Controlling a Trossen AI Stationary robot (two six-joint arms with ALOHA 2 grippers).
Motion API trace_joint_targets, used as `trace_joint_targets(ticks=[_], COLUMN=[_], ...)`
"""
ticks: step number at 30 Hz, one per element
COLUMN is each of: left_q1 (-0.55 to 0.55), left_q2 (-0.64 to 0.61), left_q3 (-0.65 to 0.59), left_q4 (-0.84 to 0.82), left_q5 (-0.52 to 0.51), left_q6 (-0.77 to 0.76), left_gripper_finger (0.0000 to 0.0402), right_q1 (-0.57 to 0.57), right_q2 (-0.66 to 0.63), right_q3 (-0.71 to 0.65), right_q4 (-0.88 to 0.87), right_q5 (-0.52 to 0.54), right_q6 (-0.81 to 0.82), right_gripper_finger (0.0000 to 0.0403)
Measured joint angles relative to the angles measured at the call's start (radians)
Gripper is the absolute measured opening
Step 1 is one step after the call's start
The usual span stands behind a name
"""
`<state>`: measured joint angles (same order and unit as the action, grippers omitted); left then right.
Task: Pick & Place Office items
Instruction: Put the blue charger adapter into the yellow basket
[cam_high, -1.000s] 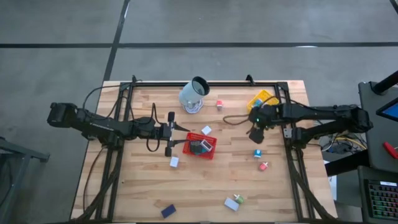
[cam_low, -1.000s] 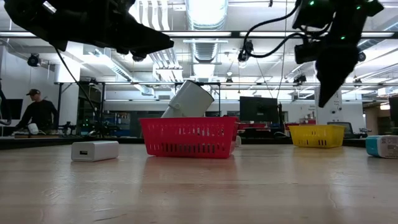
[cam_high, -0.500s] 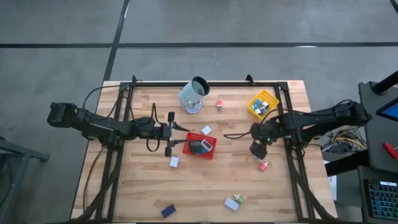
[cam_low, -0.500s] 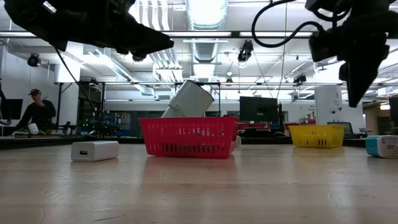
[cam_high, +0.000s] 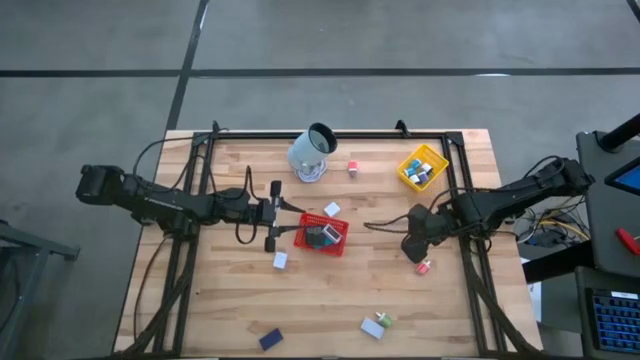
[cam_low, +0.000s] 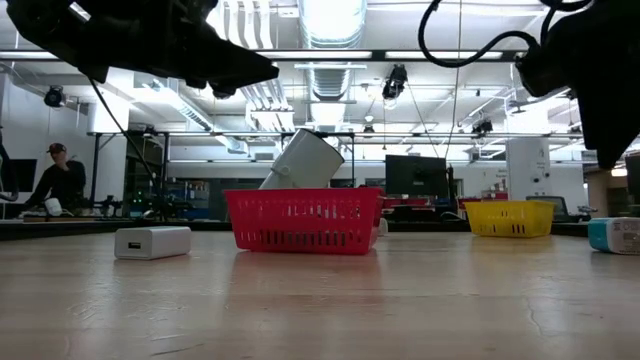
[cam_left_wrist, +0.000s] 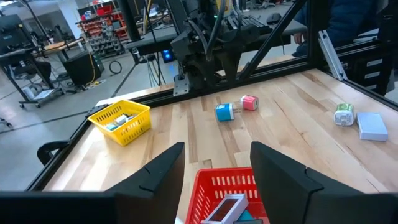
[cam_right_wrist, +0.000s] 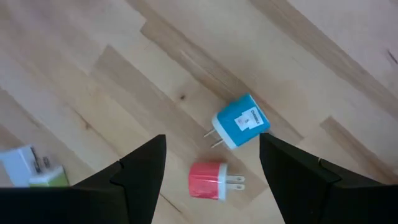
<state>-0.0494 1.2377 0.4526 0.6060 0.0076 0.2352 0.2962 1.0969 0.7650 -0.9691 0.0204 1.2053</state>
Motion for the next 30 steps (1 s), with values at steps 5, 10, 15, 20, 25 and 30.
trace_joint_targets(ticks=[5,10,15,20,25,30], left_q1=[0.000,0.000,0.000,0.000,0.000,0.000], left_q2=[0.000,0.000,0.000,0.000,0.000,0.000], left_q3=[0.000,0.000,0.000,0.000,0.000,0.000], left_q4=[-0.001,-0.002,-0.002,-0.002,-0.002,-0.001], left_q5=[0.000,0.000,0.000,0.000,0.000,0.000], left_q6=[0.004,0.015,0.015,0.018,0.019,0.019], left_gripper_finger=[0.0186,0.0186,0.0186,0.0186,0.0186,0.0186], right_q1=[0.037,0.048,0.052,0.051,0.051,0.051], right_q2=[0.000,0.000,0.001,0.001,0.008,0.045], right_q3=[0.000,-0.016,-0.073,-0.116,-0.151,-0.161], right_q4=[0.000,0.000,0.010,0.073,0.142,0.152], right_q5=[0.033,0.040,0.022,0.005,0.006,0.000], right_q6=[0.117,0.189,0.238,0.259,0.299,0.302], right_gripper_finger=[0.0249,0.0249,0.0249,0.0249,0.0249,0.0249])
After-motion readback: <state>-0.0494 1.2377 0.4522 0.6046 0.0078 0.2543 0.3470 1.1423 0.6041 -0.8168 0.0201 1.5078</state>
